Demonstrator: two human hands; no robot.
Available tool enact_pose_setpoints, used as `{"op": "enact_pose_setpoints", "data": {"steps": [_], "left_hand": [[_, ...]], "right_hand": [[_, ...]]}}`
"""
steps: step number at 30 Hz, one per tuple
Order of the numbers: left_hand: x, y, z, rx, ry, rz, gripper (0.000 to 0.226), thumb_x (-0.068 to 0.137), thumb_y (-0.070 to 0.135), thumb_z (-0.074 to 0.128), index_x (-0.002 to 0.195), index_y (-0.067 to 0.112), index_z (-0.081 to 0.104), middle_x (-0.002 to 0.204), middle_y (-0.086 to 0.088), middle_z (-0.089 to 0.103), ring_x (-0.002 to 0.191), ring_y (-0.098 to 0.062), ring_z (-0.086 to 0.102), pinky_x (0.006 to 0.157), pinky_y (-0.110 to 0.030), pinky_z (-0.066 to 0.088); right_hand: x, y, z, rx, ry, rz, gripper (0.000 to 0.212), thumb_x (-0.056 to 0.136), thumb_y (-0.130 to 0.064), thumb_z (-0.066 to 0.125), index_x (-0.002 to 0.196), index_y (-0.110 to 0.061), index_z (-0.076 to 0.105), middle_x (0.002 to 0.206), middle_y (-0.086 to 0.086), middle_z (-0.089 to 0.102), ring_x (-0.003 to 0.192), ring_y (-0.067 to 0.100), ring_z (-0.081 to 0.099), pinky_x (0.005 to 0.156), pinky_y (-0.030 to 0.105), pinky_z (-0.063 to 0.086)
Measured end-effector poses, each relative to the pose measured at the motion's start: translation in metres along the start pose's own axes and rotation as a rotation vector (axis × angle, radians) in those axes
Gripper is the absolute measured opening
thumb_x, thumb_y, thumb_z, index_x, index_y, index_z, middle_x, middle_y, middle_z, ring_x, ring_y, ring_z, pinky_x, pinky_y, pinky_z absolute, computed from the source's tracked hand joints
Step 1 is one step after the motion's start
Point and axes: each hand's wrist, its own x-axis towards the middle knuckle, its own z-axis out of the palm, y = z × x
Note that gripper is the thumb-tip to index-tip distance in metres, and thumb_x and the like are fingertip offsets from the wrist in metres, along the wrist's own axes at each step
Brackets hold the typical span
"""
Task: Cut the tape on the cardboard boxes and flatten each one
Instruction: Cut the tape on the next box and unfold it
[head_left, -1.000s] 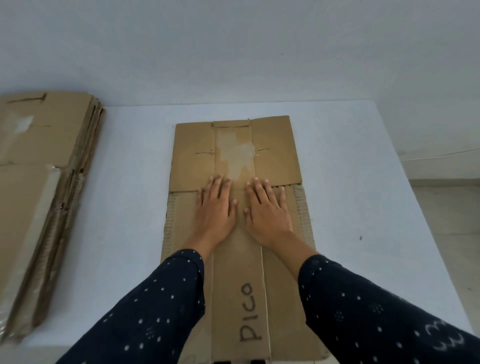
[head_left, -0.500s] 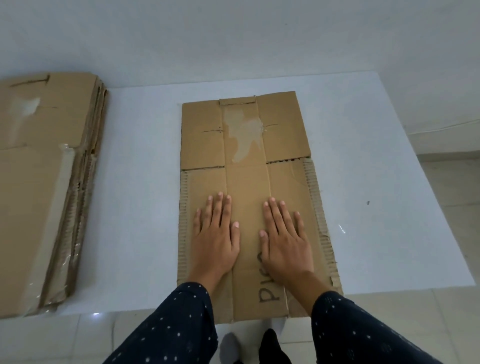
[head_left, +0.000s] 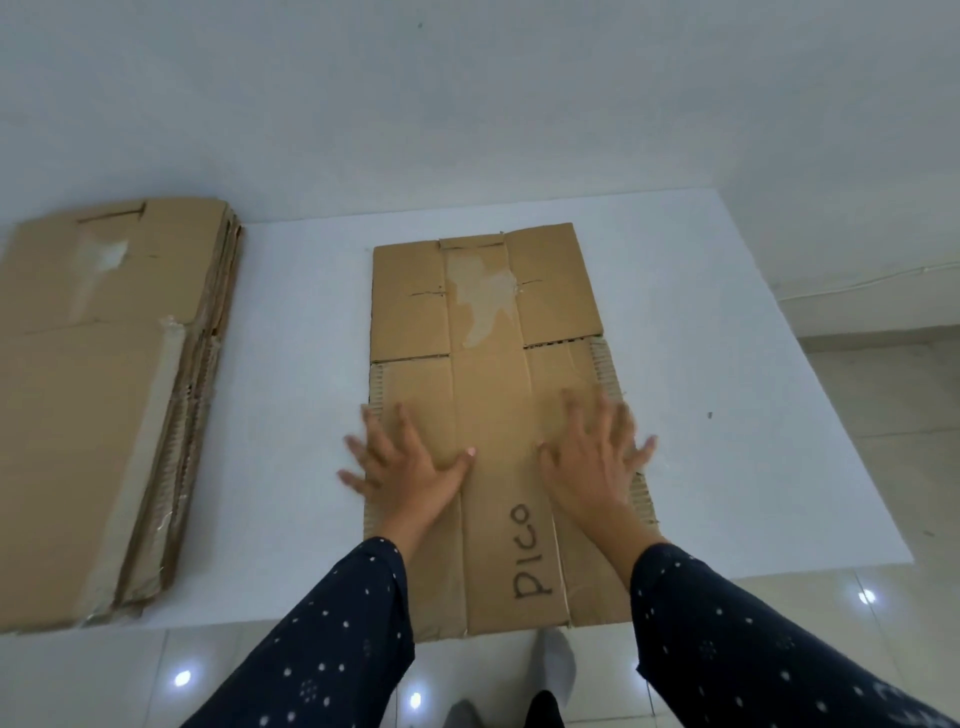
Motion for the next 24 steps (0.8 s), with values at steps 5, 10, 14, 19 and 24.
{"op": "enact_pose_setpoints", "data": {"steps": [5, 10, 14, 19, 24], "left_hand": [[0.0, 0.004, -0.032, -0.289, 0.033, -0.236, 0.125, 0.075, 0.054, 0.08, 0.157, 0.031, -0.013, 0.167, -0.006, -0.009, 0.148, -0.04, 0.01, 0.117, -0.054, 0.02], [0.013, -0.009, -0.051, -0.636, 0.058, -0.291, 0.09, 0.086, 0.031, 0.075, 0.156, 0.017, 0.019, 0.147, -0.013, 0.037, 0.118, -0.033, 0.054, 0.099, -0.041, 0.047], [0.016, -0.021, -0.062, -0.786, -0.044, -0.284, 0.064, 0.085, 0.031, 0.078, 0.138, 0.009, 0.05, 0.132, -0.007, 0.058, 0.111, -0.028, 0.062, 0.096, -0.041, 0.053], [0.012, -0.017, -0.093, -0.788, -0.038, -0.128, 0.014, 0.099, 0.026, 0.057, 0.1, 0.015, 0.067, 0.102, -0.005, 0.069, 0.094, -0.025, 0.065, 0.087, -0.035, 0.055], [0.019, -0.041, -0.156, -0.758, 0.035, -0.012, 0.017, 0.098, 0.021, 0.053, 0.094, 0.01, 0.065, 0.085, -0.001, 0.063, 0.071, -0.014, 0.055, 0.059, -0.024, 0.042]], "right_hand": [[0.02, 0.002, -0.032, 0.285, -0.107, 0.339, 0.076, 0.092, -0.029, 0.05, 0.154, -0.024, 0.007, 0.152, 0.012, 0.025, 0.134, 0.034, 0.027, 0.104, 0.056, 0.03], [0.031, 0.013, -0.047, 0.216, -0.165, 0.438, 0.045, 0.095, -0.032, 0.042, 0.137, -0.016, 0.038, 0.133, 0.008, 0.049, 0.124, 0.03, 0.044, 0.106, 0.053, 0.028], [0.024, 0.01, -0.055, 0.481, -0.027, 0.372, 0.031, 0.097, -0.026, 0.048, 0.122, -0.011, 0.038, 0.113, 0.009, 0.058, 0.094, 0.028, 0.059, 0.077, 0.04, 0.05], [0.004, -0.033, -0.067, 0.361, 0.135, 0.253, 0.022, 0.102, -0.028, 0.042, 0.117, -0.013, 0.041, 0.107, 0.005, 0.05, 0.085, 0.025, 0.056, 0.071, 0.041, 0.048], [-0.021, -0.101, -0.083, 0.355, 0.295, 0.246, 0.018, 0.102, -0.024, 0.038, 0.115, -0.012, 0.041, 0.105, 0.005, 0.049, 0.081, 0.023, 0.054, 0.068, 0.039, 0.047]]}}
